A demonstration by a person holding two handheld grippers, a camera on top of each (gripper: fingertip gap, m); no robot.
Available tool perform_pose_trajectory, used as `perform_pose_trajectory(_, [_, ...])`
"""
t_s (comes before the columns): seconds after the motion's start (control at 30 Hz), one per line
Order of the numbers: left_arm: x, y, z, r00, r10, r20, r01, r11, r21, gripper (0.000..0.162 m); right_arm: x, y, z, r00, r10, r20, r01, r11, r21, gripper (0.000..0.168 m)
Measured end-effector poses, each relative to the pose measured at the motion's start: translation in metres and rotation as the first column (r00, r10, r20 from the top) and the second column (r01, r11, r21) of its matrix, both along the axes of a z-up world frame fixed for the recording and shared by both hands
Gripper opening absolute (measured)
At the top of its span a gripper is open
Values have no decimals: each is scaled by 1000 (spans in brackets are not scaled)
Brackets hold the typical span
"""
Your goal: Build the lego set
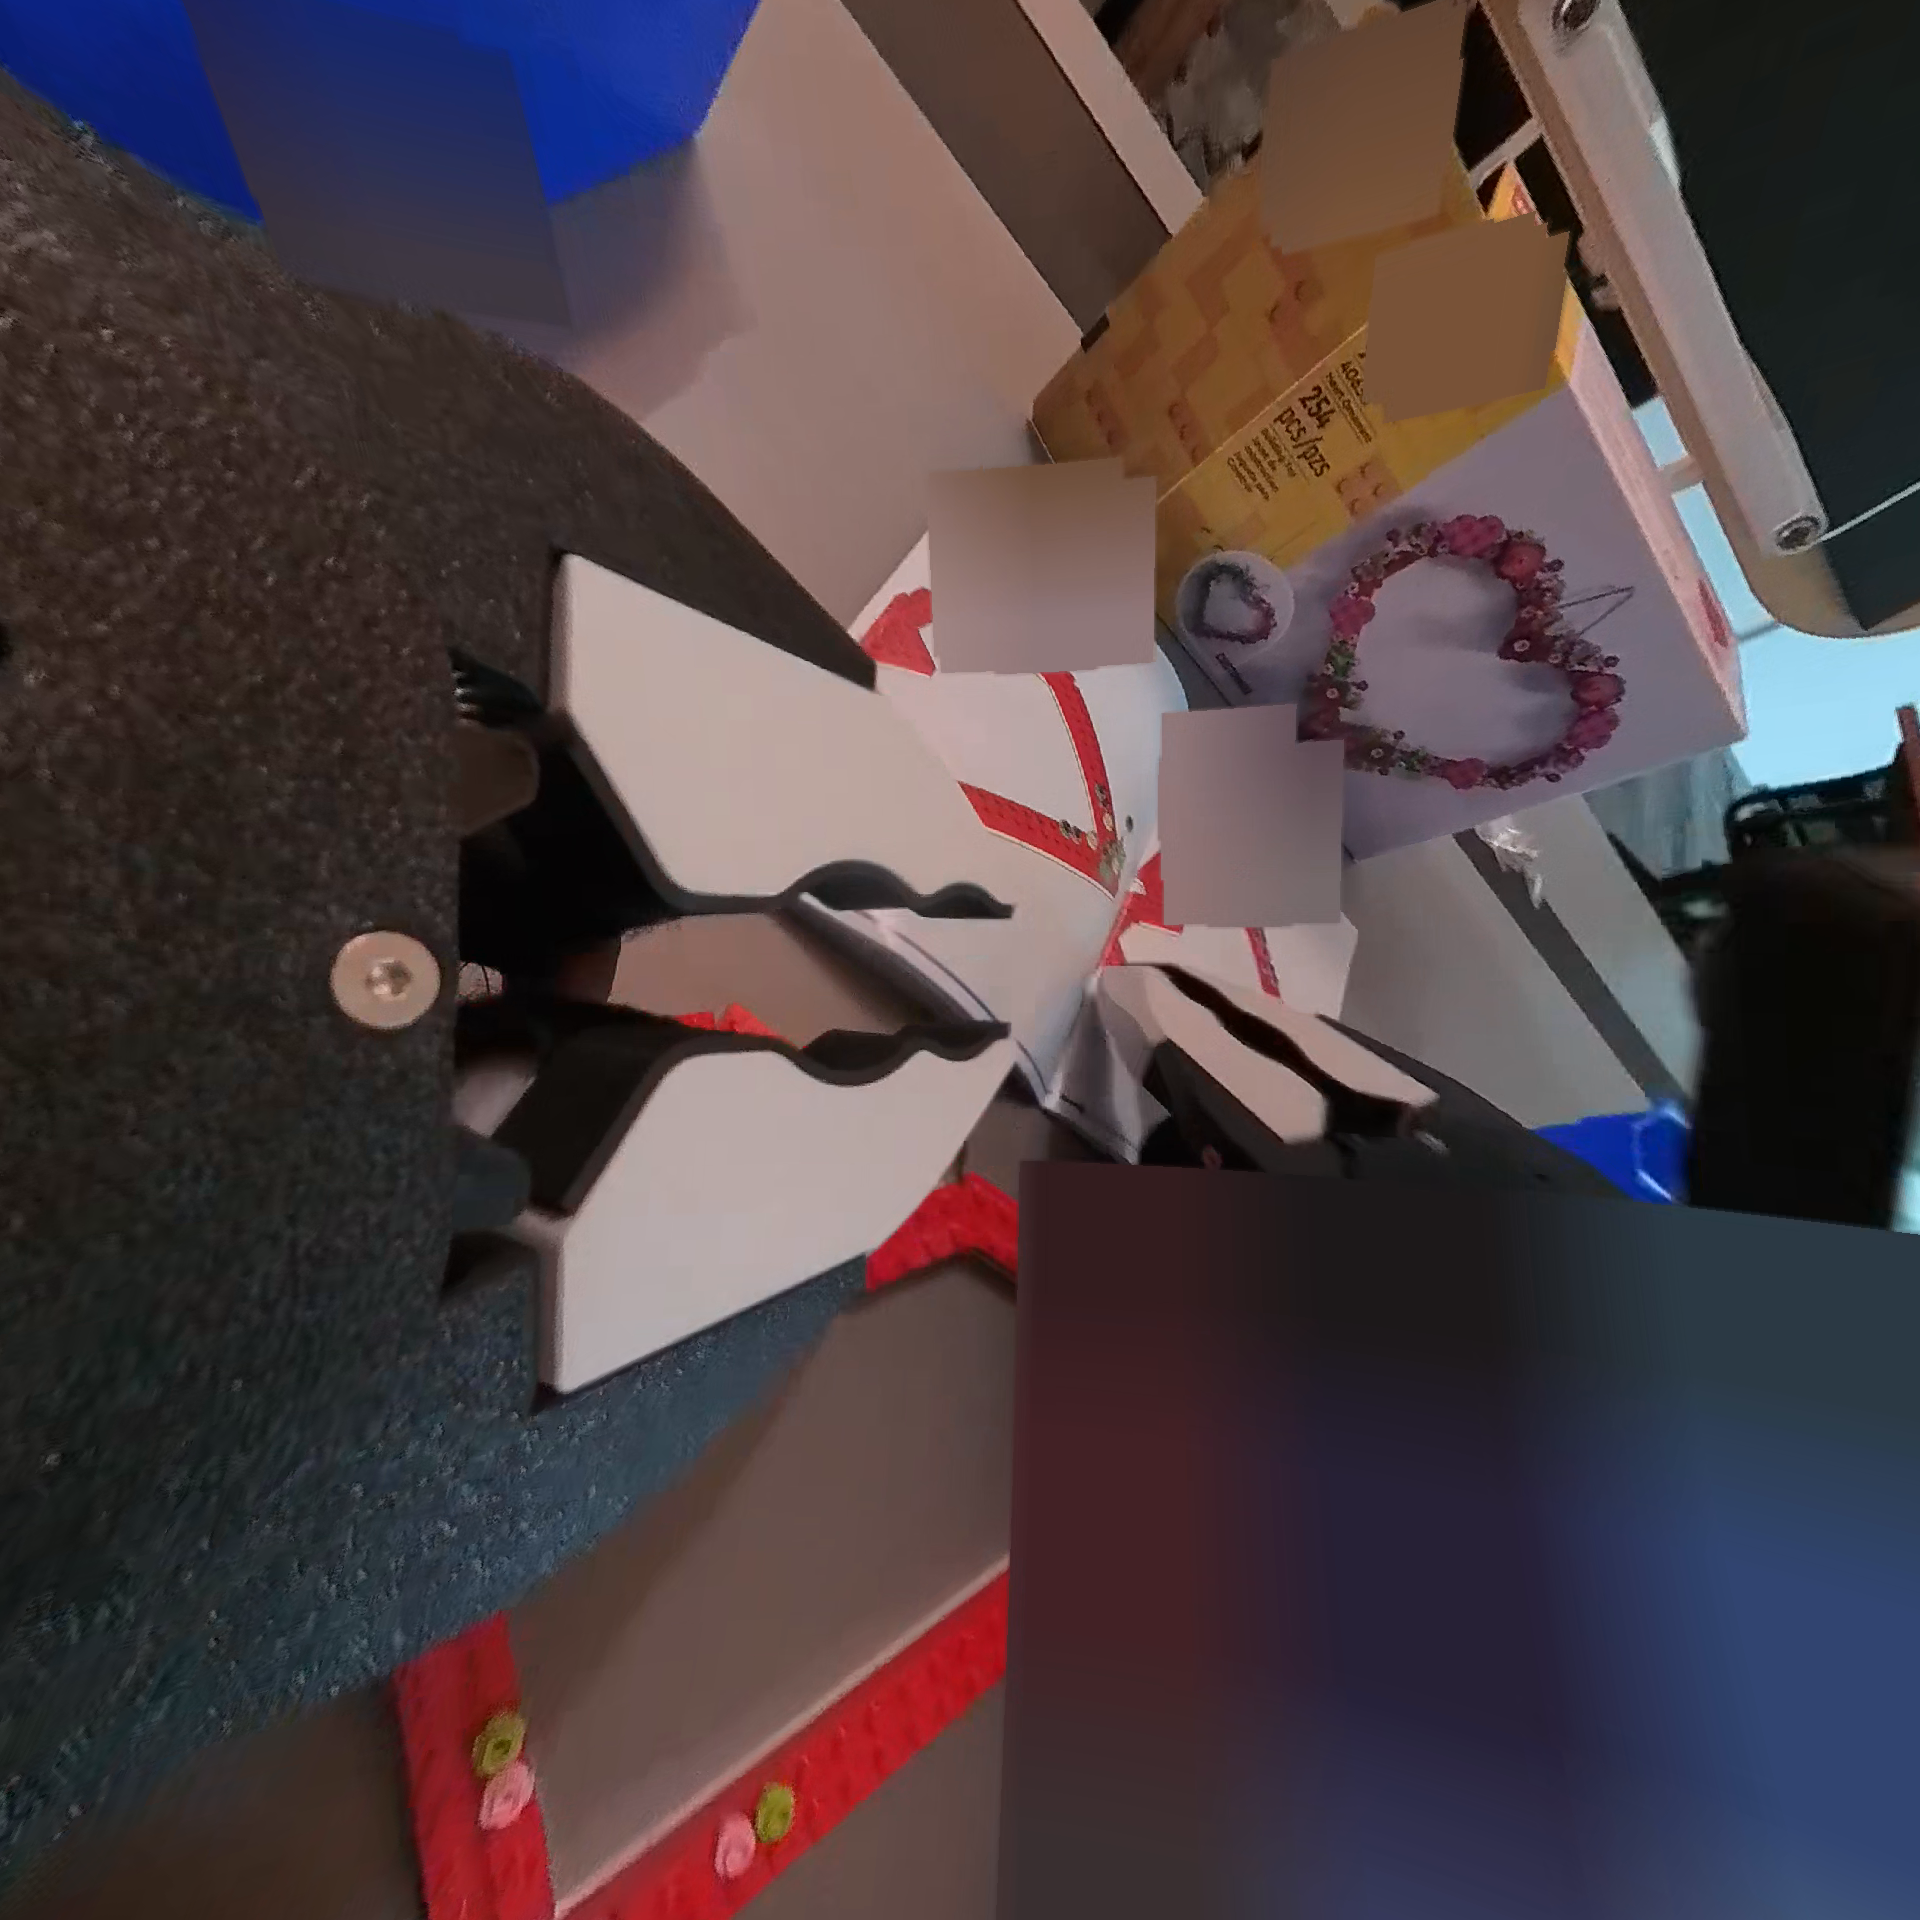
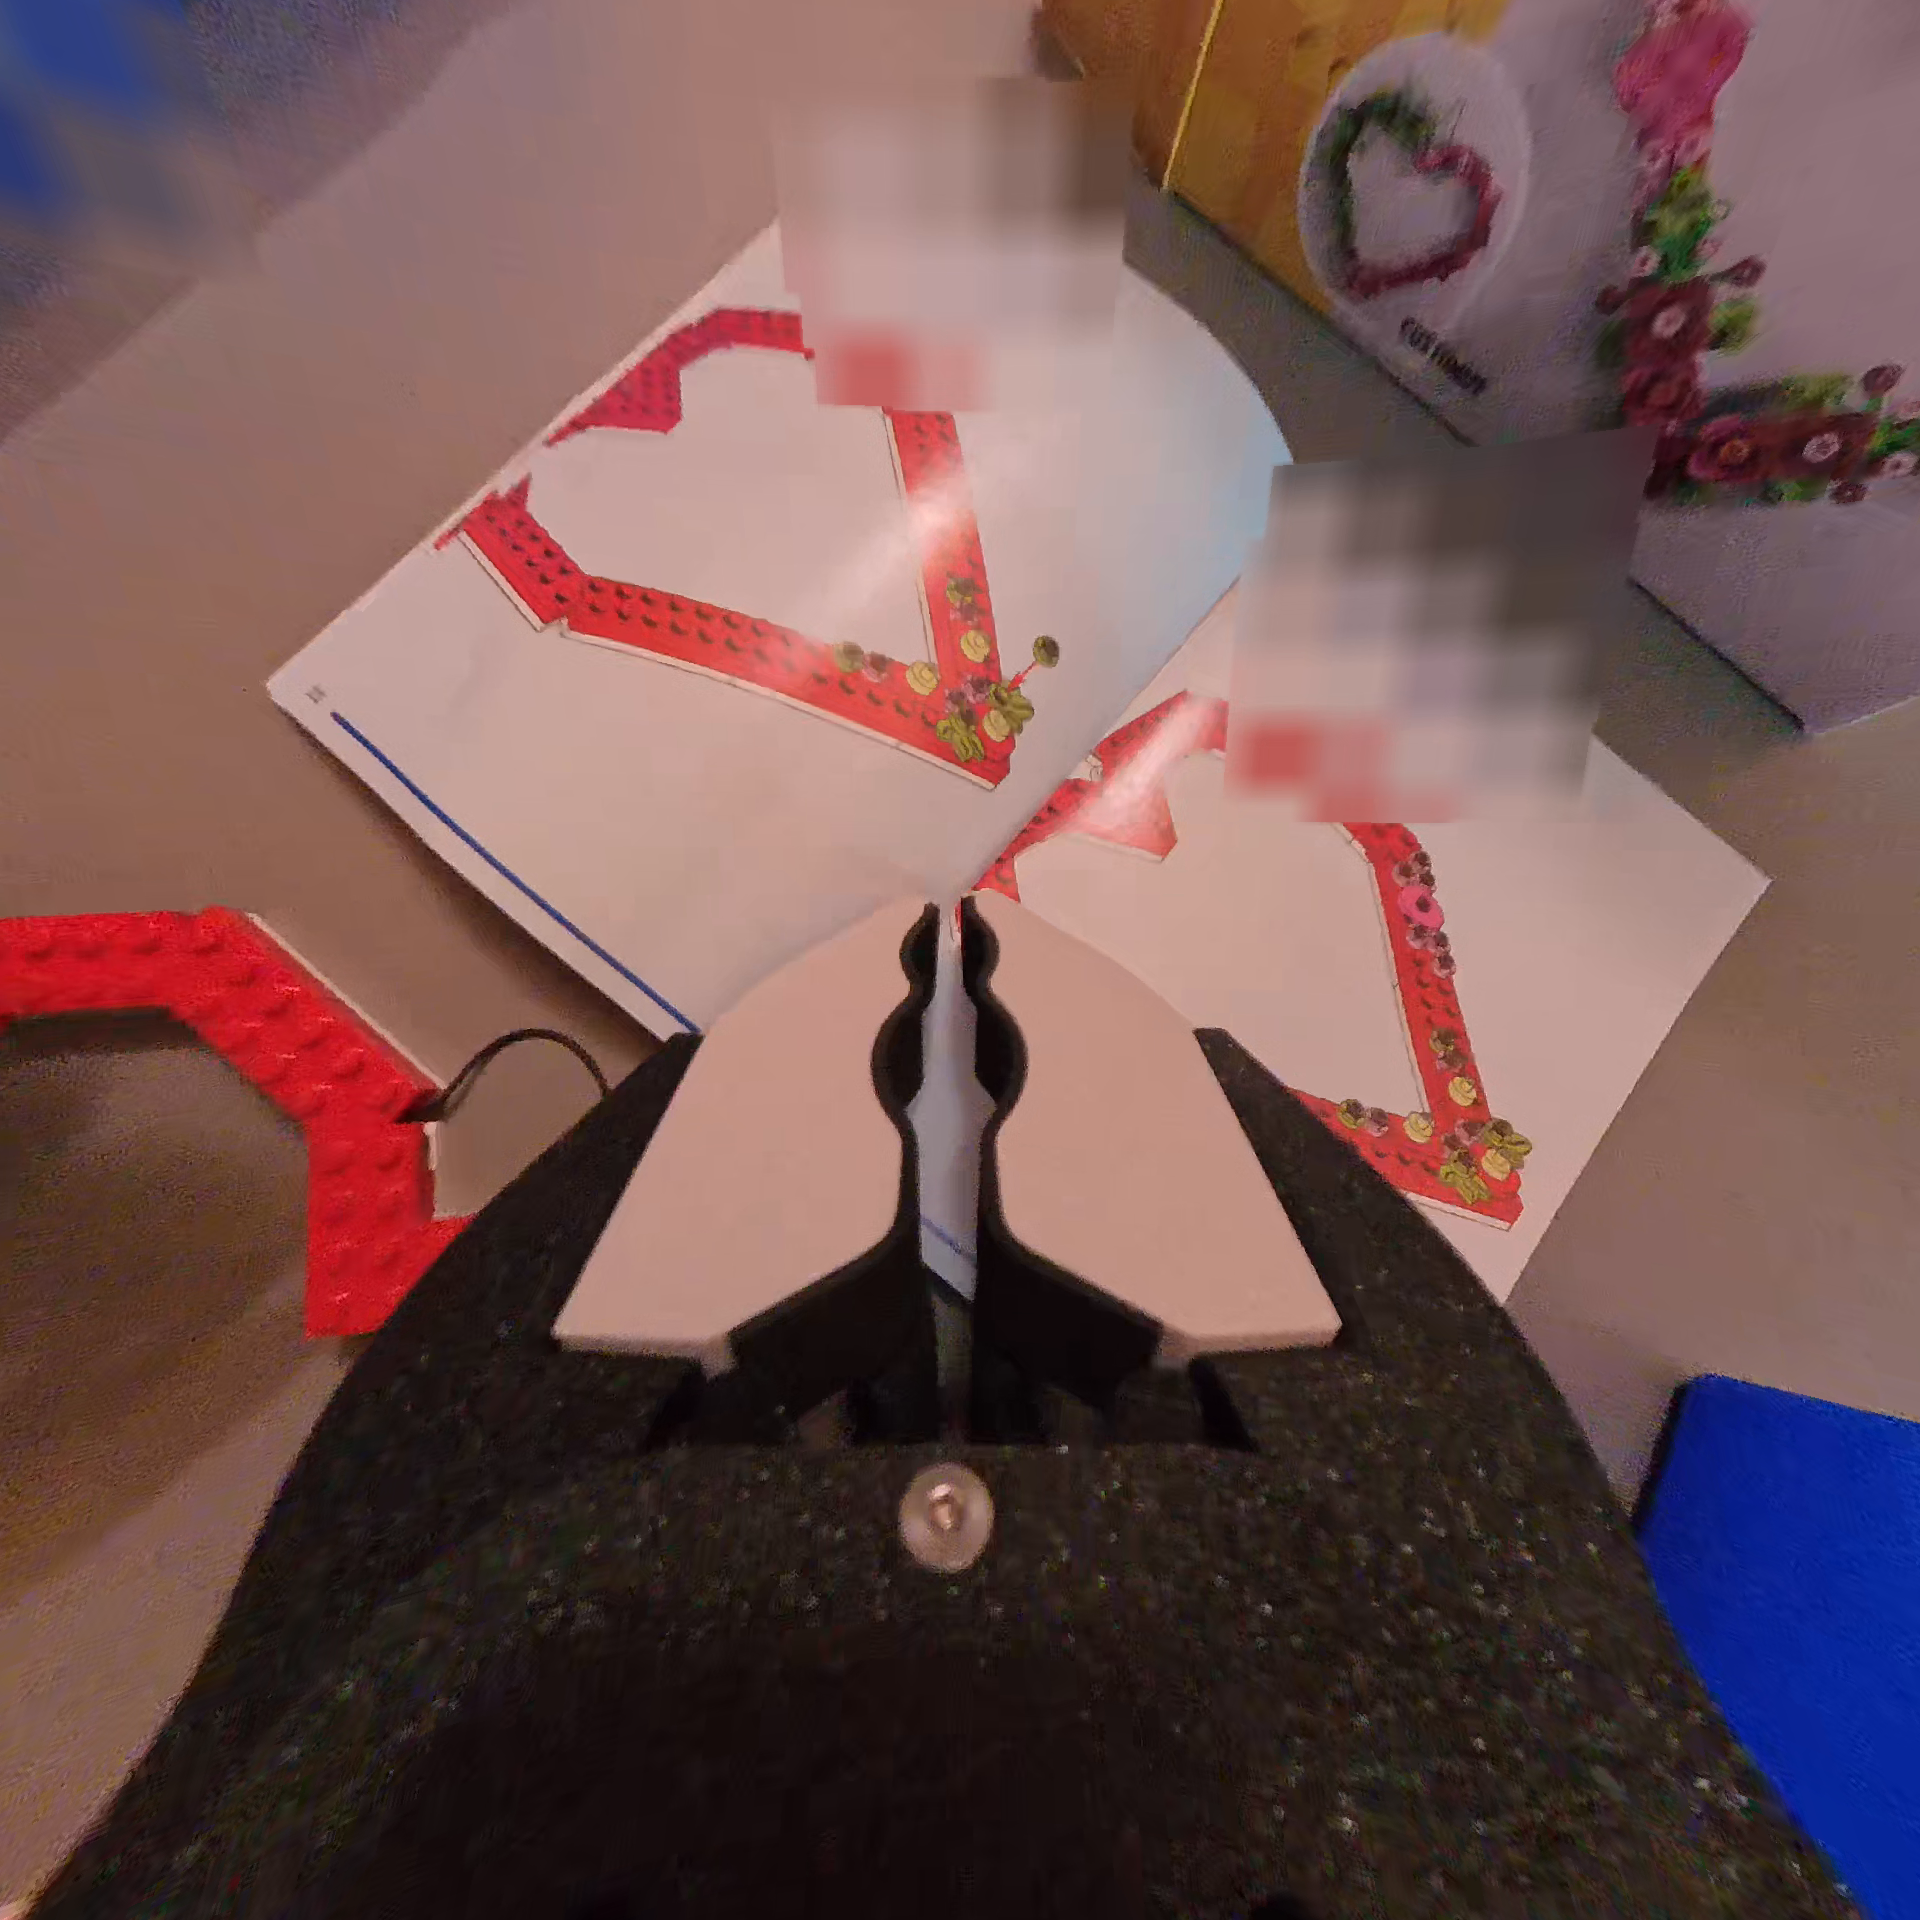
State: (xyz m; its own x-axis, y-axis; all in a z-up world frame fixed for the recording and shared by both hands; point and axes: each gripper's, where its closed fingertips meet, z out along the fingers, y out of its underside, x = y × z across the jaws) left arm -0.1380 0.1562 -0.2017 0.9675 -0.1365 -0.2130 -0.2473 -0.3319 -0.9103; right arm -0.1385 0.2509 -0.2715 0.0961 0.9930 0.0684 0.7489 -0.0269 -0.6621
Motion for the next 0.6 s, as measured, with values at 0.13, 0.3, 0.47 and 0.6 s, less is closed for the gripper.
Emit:
perform_pose_trajectory(0.13, [-20, 3, -14, 992, 101, -78, -105, 994, -43, 19, -5, -3, 19, 988, 62, -140, -61, 998, 10, 9])
perform_pose_trajectory(0.3, [-46, 1, -23, 948, 199, -248, -218, 975, -49, 0, -2, 2, 21, 971, 183, -154, -147, 965, 216, 0])
perform_pose_trajectory(0.47, [-50, 0, -21, 947, 231, -223, -244, 969, -31, 0, 4, 6, 23, 980, 182, -81, -148, 937, 315, 0])
perform_pose_trajectory(0.6, [-57, -2, -19, 942, 277, -189, -285, 958, -19, 1, 4, 2, 19, 984, 156, -92, -135, 971, 198, 1])
